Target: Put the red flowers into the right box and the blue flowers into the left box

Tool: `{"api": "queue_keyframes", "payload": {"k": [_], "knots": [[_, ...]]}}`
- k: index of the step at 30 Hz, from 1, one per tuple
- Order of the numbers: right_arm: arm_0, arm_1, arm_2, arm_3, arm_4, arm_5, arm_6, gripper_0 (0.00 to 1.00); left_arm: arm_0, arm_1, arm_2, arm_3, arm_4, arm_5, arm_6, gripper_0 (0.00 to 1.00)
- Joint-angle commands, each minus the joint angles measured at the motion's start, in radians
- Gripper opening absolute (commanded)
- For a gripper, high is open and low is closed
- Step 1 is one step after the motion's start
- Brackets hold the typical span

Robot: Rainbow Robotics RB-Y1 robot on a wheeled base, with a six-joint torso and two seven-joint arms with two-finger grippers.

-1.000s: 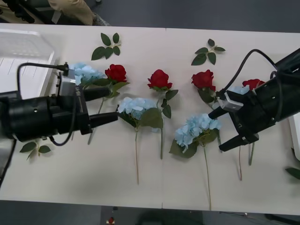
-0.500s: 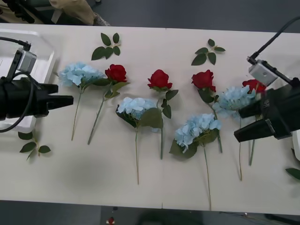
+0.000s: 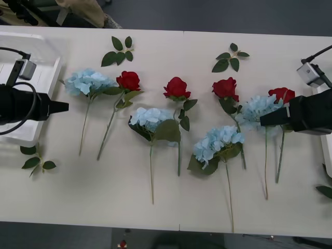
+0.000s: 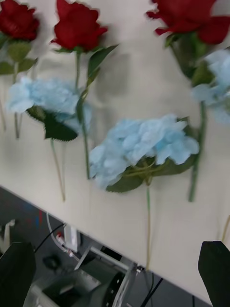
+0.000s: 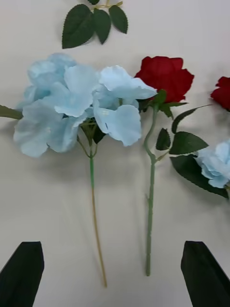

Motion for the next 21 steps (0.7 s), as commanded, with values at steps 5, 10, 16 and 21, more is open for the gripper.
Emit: {"api": "queue_keyframes", "payload": {"k": [5, 10, 16, 21], "knots": [[-0.023, -0.024, -0.031, 0.038, 0.179, -0.052, -0.182, 1.00, -0.105, 0.011, -0.128, 0.004, -0.173, -0.008, -0.004, 0.83], [-0.023, -0.024, -0.039, 0.057, 0.276, -0.058, -0.239, 1.00, -0.138, 0.010, -0.197, 0.069, -0.199, -0.047, -0.004, 0.84], [-0.023, -0.022, -0.038, 0.107, 0.391, -0.061, -0.242, 1.00, -0.185, 0.010, -0.292, 0.173, -0.250, -0.107, -0.011, 0.83], [-0.022, -0.022, -0.025, 0.146, 0.466, -0.078, -0.236, 1.00, -0.219, 0.008, -0.358, 0.254, -0.267, -0.173, -0.011, 0.83]]}}
